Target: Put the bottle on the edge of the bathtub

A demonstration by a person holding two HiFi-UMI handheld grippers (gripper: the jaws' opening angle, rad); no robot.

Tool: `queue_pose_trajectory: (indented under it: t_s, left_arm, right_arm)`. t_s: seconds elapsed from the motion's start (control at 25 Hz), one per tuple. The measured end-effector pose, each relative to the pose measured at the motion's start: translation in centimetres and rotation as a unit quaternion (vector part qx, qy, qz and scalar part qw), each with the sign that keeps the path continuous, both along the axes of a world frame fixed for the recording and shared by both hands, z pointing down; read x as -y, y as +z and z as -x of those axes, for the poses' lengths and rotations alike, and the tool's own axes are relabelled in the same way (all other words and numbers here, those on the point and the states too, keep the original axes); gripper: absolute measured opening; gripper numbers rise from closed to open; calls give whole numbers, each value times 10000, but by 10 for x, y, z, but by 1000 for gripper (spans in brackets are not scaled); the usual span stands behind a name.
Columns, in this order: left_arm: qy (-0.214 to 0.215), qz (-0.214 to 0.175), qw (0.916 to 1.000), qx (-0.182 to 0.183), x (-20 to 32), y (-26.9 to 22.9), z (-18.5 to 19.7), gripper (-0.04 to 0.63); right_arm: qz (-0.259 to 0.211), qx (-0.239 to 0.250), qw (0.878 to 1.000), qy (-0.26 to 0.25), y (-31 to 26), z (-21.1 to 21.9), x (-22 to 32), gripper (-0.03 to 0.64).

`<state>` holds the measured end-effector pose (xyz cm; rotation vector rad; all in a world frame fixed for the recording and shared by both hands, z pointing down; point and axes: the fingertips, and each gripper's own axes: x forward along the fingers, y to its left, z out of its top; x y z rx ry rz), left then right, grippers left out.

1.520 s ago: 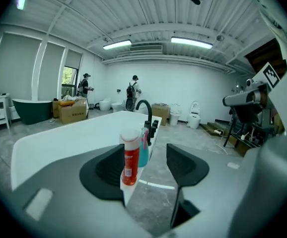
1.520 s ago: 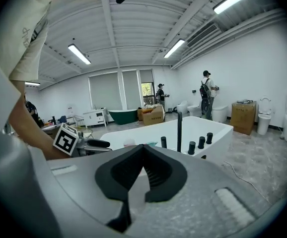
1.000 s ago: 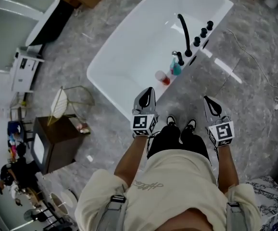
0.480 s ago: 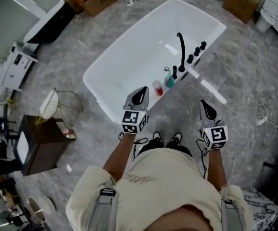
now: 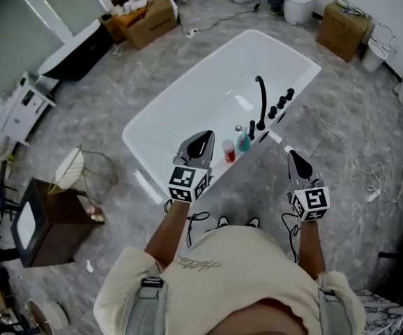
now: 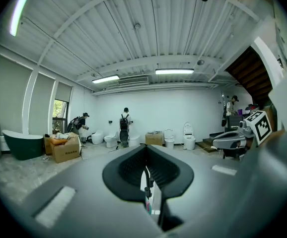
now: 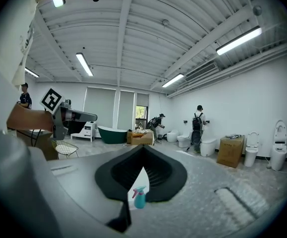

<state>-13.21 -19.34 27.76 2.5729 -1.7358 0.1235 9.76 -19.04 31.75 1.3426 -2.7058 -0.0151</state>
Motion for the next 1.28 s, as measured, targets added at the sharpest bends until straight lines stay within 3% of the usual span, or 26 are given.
queue_pose_trajectory:
  t_s: [0.2, 0.4, 1.28]
  left_arm:
    - [-98, -62, 9999, -125, -2, -4, 15, 18]
    - [-181, 152, 9996, -147, -6, 14, 24, 18]
    - [-1, 33, 10000, -63, -1, 14, 15, 18]
  right_arm:
    - [-91, -26, 10000, 28, -9, 6, -2, 0]
    - [-5, -140, 9999, 71, -1, 7, -8, 0]
    - [25, -276, 9996, 89, 6, 3, -3, 0]
